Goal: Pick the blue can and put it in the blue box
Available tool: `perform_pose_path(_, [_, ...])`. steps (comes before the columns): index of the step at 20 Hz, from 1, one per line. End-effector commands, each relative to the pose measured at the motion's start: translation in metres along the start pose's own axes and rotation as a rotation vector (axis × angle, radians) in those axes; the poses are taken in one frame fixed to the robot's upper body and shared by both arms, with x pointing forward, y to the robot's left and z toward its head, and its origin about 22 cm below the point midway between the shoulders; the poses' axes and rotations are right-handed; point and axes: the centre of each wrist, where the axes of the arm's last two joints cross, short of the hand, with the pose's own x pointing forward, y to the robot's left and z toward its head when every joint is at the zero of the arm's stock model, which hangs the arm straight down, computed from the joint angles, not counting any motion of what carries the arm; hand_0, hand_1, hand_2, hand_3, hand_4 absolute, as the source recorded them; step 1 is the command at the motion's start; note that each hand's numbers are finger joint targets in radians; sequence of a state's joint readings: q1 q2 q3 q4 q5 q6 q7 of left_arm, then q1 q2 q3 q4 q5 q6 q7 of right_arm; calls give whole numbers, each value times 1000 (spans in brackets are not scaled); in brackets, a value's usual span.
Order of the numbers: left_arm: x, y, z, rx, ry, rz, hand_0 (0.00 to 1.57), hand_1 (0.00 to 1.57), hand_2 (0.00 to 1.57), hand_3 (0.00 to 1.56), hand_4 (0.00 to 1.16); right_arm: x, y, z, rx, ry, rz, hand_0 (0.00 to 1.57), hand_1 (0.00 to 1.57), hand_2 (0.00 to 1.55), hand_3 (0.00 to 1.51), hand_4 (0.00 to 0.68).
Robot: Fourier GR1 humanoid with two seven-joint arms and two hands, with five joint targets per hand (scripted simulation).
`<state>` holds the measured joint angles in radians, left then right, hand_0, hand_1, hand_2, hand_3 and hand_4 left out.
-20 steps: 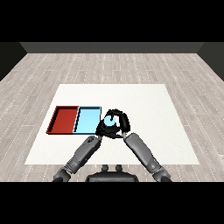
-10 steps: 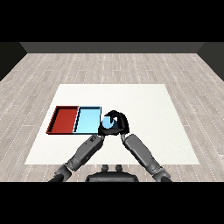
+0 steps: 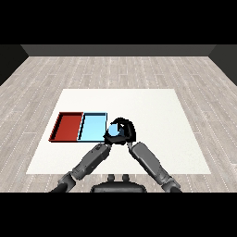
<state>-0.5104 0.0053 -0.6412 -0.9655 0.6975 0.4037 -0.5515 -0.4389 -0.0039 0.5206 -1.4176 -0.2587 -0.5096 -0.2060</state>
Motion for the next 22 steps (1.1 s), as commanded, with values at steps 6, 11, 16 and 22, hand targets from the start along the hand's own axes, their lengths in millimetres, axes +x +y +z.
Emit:
perform_pose_path(6, [-1, 4, -4, 21, -92, -10, 1571, 1571, 1571, 1535, 1122, 3, -8, -2, 81, 41, 37, 0, 0, 0, 0, 0])
perform_pose_path(11, [-5, 11, -12, 22, -95, -1, 1571, 1571, 1571, 1535, 1122, 4, 3, -6, 92, 32, 41, 0, 0, 0, 0, 0])
perform_pose_path(16, [-5, 12, -8, 59, -89, -41, 1571, 1571, 1571, 1523, 1137, 9, -23, -15, 28, 23, 22, 0, 0, 0, 0, 0])
perform_pose_path(22, [-1, 6, 0, 88, -77, -76, 1571, 1571, 1571, 1537, 1155, 15, -67, 10, -13, -53, -15, 0, 0, 0, 0, 0])
